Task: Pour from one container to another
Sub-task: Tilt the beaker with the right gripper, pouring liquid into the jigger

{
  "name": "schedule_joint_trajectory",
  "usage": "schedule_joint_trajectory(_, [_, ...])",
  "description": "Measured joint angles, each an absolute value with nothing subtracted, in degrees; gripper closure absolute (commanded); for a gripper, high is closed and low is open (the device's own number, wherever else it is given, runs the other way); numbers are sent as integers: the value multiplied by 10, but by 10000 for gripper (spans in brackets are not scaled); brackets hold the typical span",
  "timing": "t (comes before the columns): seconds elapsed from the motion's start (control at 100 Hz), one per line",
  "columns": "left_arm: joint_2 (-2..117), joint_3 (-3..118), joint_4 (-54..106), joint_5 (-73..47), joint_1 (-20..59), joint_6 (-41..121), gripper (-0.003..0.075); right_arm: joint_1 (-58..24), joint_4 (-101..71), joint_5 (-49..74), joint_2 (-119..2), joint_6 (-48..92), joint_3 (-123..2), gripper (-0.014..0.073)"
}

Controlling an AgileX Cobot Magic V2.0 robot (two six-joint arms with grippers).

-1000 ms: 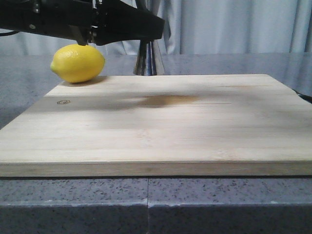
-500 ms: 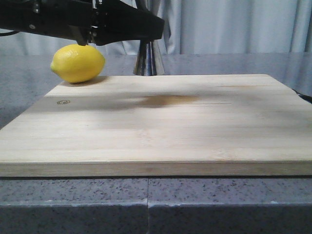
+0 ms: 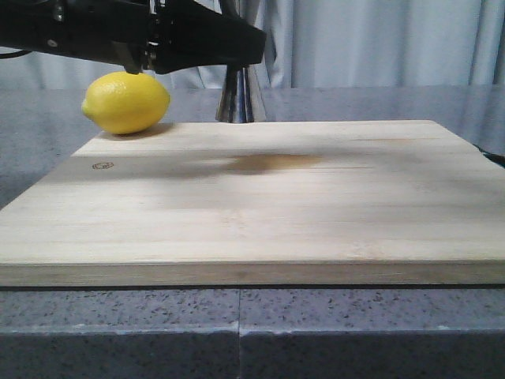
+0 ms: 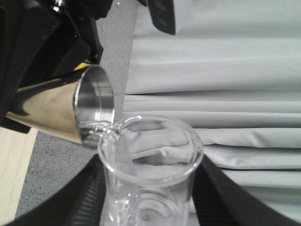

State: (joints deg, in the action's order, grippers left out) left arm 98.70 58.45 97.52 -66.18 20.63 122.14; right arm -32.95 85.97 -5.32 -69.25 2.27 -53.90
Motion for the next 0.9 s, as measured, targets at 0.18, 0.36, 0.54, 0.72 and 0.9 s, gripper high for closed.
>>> schedule_joint_trajectory(0.18, [987,584,975,-662,206,1221,649,-330,861,-53,-692,23,-539,369])
schedule_joint_trajectory(0.36, [987,584,975,-662,206,1221,649,-330,861,-53,-692,23,-539,369])
schedule_joint_trajectory(0.54, [987,584,975,-662,206,1221,649,-330,861,-52,-692,23,-539,369])
schedule_joint_trajectory(0.72, [987,584,975,-662,206,1221,649,-330,842,-52,-692,23,-539,369])
schedule_joint_trajectory(0.9, [987,584,975,-662,206,1221,649,-330,800,-48,-692,14,-539,369])
